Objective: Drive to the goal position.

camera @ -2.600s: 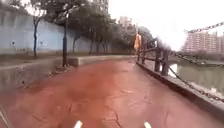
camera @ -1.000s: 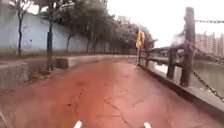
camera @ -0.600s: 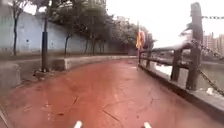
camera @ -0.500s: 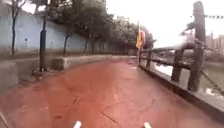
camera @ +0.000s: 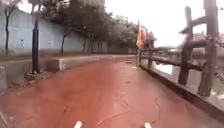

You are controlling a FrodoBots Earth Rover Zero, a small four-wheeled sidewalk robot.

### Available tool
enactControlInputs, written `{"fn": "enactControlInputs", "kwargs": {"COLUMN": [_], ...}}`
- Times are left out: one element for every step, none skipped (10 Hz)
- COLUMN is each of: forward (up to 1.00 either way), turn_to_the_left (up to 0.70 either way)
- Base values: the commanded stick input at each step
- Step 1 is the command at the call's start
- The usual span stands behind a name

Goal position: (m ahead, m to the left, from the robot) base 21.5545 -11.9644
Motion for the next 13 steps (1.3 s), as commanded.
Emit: {"fn": "enactControlInputs", "kwargs": {"forward": [0.5,0.5,0.5,0.5,0.5,0.5,0.5,0.5,0.5,0.5,0.5,0.5,0.5], "turn_to_the_left": [0.0,0.0,0.0,0.0,0.0,0.0,0.0,0.0,0.0,0.01,0.39,0.5,0.5]}}
